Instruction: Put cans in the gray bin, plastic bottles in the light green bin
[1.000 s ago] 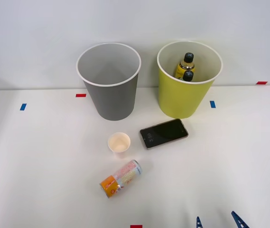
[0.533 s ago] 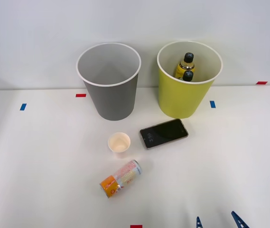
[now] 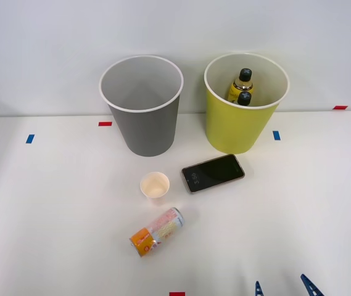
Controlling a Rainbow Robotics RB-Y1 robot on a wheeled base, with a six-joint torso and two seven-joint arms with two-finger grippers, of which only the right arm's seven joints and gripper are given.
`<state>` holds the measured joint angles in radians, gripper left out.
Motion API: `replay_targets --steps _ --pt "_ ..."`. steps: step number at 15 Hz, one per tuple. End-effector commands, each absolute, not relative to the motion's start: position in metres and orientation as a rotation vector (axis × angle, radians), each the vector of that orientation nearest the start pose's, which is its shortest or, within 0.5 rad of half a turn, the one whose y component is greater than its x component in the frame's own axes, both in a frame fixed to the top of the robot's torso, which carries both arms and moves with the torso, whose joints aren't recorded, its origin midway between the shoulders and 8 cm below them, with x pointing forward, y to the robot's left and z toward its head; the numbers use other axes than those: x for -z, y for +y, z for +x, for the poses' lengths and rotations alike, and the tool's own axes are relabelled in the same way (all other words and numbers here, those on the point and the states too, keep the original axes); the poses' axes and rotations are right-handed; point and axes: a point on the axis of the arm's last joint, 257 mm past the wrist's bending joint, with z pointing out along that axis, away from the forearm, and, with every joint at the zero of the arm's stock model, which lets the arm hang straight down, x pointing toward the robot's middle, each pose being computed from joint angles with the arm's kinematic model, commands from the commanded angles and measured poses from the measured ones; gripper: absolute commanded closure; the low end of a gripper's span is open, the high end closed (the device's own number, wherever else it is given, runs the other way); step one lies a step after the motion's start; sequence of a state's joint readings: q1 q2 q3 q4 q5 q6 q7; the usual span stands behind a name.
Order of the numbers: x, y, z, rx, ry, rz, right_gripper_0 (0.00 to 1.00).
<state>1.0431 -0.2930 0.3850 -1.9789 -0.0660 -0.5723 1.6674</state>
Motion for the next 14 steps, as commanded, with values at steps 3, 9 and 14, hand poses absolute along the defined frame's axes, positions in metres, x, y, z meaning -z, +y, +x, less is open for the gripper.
replay_targets --steps 3,9,14 --pt "0.282 -0.1932 0.2148 -0.06 1.645 -0.116 0.18" --pt "0.282 -0.1932 0.2148 -0.06 1.645 -0.116 0.17" --pt "0.282 -0.1932 0.2148 -0.06 1.645 -0.116 0.18"
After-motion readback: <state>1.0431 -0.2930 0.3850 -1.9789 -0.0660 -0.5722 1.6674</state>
